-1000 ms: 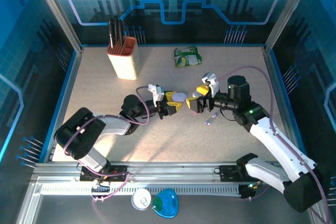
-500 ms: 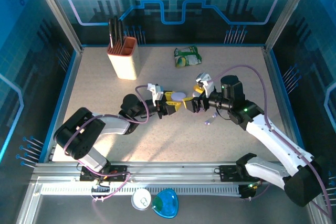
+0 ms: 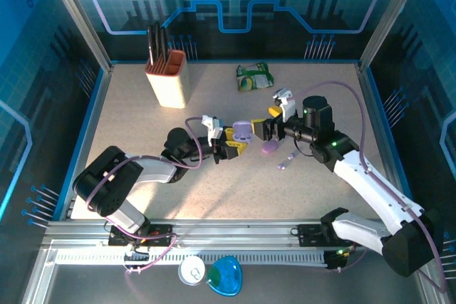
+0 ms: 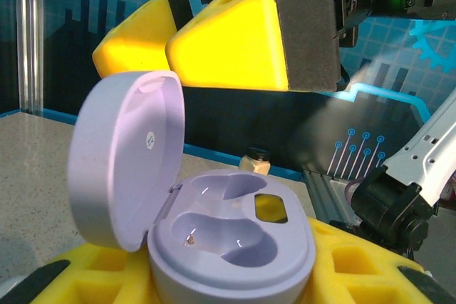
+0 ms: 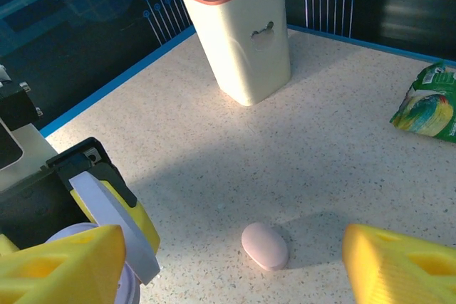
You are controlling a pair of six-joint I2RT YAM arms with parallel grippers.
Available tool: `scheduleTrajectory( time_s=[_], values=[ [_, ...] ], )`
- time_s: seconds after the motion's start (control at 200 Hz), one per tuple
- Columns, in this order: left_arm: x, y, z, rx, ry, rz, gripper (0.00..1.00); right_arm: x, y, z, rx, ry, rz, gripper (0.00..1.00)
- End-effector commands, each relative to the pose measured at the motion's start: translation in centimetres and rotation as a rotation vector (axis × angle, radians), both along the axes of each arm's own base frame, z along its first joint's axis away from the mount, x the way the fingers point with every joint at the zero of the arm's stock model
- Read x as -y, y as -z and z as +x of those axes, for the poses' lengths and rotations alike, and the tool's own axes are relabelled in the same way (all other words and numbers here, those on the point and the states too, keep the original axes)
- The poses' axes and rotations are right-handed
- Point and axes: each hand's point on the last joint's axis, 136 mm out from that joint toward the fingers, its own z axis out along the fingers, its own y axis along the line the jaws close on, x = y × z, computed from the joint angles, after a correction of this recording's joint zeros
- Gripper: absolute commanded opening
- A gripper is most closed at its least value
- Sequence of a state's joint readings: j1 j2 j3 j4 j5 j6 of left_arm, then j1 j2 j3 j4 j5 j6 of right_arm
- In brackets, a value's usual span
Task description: Insert wireless bluetooth earbuds into charging case
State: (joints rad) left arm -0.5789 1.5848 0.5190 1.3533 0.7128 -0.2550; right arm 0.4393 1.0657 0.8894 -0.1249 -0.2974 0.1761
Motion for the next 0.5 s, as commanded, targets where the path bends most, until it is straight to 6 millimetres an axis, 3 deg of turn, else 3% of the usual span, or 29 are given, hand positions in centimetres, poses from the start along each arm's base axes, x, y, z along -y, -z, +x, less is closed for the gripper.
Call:
scheduleTrajectory(
  time_s=[0.0,0.1,0.185,0.315,0.495],
  values=[
    [-0.3,-0.7,-0.5,0.067,0.008,-0.016,0.28,1.0,-2.0,-0.5,0.048,0.012,0.082,0.8],
    [-0.4,-0.4,0.0,0.055,-0.002,-0.012,0.28,2.6,-2.7,-0.9,0.075,0.067,0.163,0.8],
    [-0.5,-0.4,0.1,0.057,-0.009,-0.012,0.28,5.3,-1.5,-0.3,0.014,0.21,0.193,0.78],
    [-0.7,-0.4,0.1,0.058,-0.012,-0.011,0.29,9.6,4.3,-0.2,-0.221,0.44,0.111,0.74],
    [-0.9,-0.1,0.1,0.053,-0.012,-0.006,0.29,10.7,11.8,-2.9,-0.504,0.458,-0.085,0.73]
  ],
)
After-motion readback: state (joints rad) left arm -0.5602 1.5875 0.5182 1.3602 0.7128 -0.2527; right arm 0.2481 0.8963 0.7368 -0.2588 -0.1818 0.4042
